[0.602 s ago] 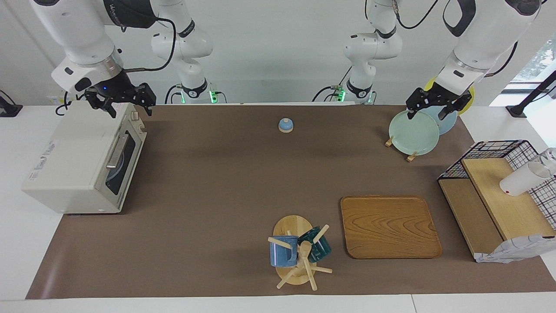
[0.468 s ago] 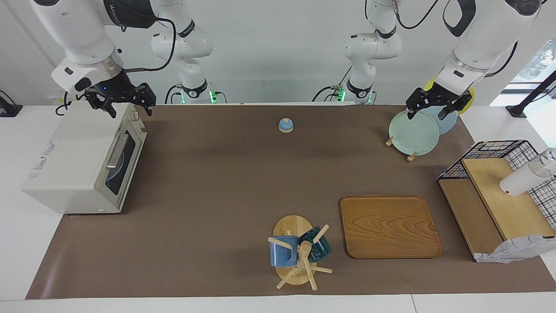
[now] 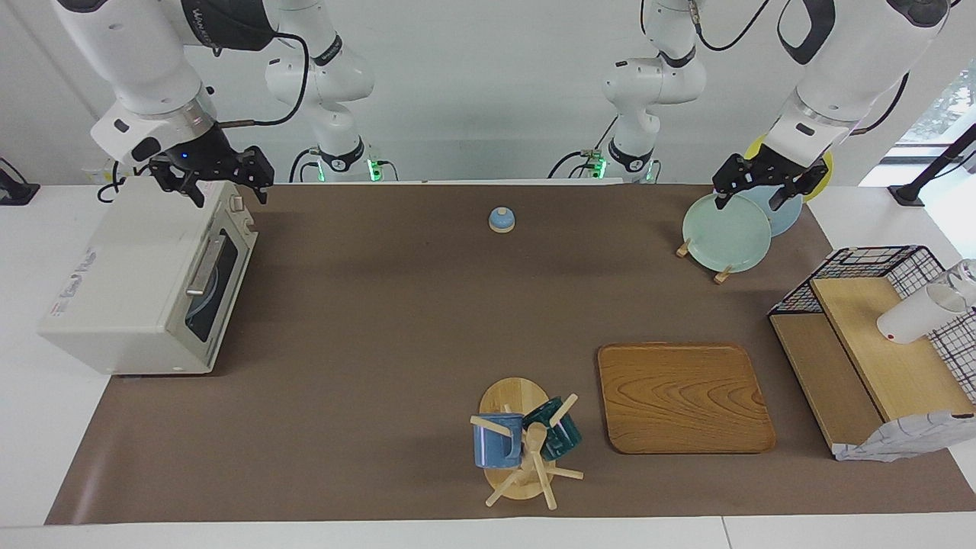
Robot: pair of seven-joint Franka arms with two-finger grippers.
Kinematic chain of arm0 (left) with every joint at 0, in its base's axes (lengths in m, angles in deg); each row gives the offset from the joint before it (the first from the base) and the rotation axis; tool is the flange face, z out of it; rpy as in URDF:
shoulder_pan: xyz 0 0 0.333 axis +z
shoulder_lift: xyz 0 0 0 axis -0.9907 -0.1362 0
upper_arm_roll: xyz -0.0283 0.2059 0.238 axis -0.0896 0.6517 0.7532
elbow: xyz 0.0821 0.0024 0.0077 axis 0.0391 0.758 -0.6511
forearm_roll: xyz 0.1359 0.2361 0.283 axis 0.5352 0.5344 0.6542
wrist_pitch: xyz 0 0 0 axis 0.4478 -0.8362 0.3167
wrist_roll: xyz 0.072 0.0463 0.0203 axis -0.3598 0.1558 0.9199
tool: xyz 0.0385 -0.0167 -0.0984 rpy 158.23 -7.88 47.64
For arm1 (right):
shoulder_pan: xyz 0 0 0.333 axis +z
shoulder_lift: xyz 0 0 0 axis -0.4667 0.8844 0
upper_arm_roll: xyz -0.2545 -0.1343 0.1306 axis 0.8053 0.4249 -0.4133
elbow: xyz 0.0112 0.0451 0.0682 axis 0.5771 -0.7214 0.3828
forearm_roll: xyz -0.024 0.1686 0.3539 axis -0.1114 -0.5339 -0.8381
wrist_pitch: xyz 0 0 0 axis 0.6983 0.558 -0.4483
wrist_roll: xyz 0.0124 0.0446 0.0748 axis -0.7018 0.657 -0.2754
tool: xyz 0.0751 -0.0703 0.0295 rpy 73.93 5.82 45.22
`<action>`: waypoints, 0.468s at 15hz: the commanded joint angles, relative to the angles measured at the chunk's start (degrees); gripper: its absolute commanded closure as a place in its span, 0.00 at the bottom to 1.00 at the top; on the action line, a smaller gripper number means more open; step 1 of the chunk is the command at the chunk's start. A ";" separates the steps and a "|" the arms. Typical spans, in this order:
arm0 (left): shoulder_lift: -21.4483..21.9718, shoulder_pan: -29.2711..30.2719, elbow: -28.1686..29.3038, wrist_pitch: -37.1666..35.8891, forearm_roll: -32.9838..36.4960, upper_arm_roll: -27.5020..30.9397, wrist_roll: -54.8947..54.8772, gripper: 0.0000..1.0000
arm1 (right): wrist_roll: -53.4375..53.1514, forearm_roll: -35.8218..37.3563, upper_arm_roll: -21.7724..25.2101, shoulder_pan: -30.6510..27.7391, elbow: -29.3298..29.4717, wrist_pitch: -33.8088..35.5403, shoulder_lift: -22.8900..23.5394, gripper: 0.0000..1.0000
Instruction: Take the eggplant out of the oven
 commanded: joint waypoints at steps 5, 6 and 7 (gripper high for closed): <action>0.92 -0.34 0.77 0.48 1.18 0.15 -0.06 0.00 | 1.19 -1.37 0.21 -0.49 -3.18 -1.49 -1.73 1.00; 0.83 -0.34 0.77 0.48 1.18 0.15 -0.06 0.00 | 1.10 -1.37 0.21 -1.36 -3.97 -2.71 -2.16 1.00; 0.92 -0.34 0.77 0.48 1.18 0.15 -0.06 0.00 | 1.01 -1.37 0.21 -2.41 -4.94 -3.24 -2.34 1.00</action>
